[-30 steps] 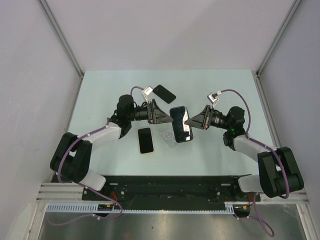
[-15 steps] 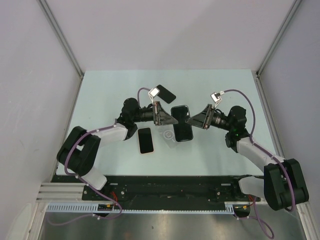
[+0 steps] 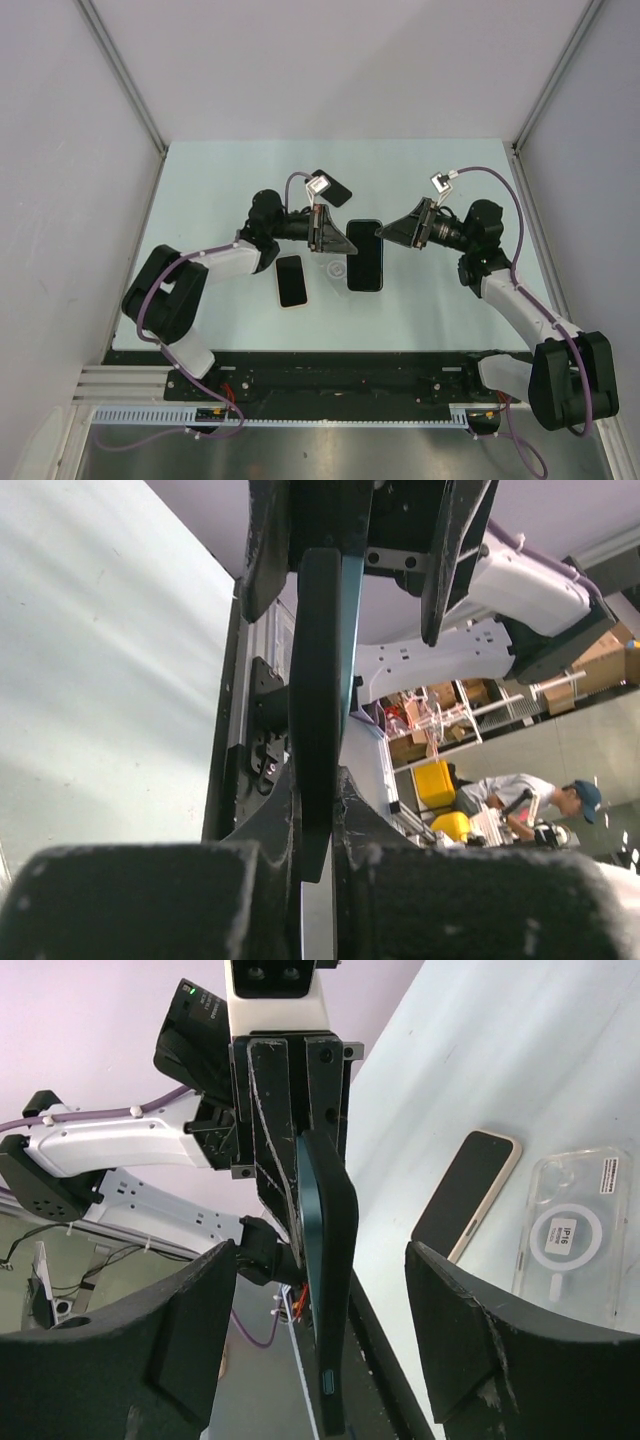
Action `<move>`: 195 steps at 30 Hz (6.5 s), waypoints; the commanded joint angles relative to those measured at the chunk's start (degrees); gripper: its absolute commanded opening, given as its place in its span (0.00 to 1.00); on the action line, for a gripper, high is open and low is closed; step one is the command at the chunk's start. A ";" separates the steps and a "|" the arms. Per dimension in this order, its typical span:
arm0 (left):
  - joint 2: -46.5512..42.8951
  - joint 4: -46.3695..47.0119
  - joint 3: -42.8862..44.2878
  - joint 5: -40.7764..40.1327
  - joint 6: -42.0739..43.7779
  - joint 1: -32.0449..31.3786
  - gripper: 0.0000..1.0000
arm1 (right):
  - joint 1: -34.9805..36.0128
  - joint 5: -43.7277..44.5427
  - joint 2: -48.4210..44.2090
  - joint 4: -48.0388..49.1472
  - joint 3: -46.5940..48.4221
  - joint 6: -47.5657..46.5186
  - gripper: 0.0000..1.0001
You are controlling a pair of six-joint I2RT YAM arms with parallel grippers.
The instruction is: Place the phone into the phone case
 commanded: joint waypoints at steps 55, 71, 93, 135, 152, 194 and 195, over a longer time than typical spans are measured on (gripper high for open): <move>-4.81 -33.04 11.46 -5.25 20.01 -1.23 0.00 | 3.55 -2.36 0.43 -27.04 6.95 -19.87 0.60; -6.82 -32.35 9.35 -10.17 17.82 -0.35 0.00 | 4.77 -3.16 -1.24 -27.20 4.93 -19.78 0.32; -9.02 -32.16 6.09 -11.31 15.70 1.06 0.00 | 6.45 1.58 -4.40 -23.34 -2.37 -16.62 0.25; -0.95 -89.64 9.17 -37.24 50.69 28.31 0.00 | -1.46 23.74 -10.65 -42.68 -2.45 -21.89 1.00; 6.62 -91.31 10.23 -50.15 46.90 28.31 0.14 | -1.81 24.96 -11.96 -43.73 -2.98 -21.89 1.00; 9.52 -81.12 21.73 -50.15 43.30 22.24 0.00 | -1.99 21.63 -14.08 -44.09 -3.68 -22.16 1.00; 10.04 -81.12 21.91 -50.33 43.30 22.15 0.00 | -1.99 21.71 -14.08 -44.09 -3.60 -22.16 1.00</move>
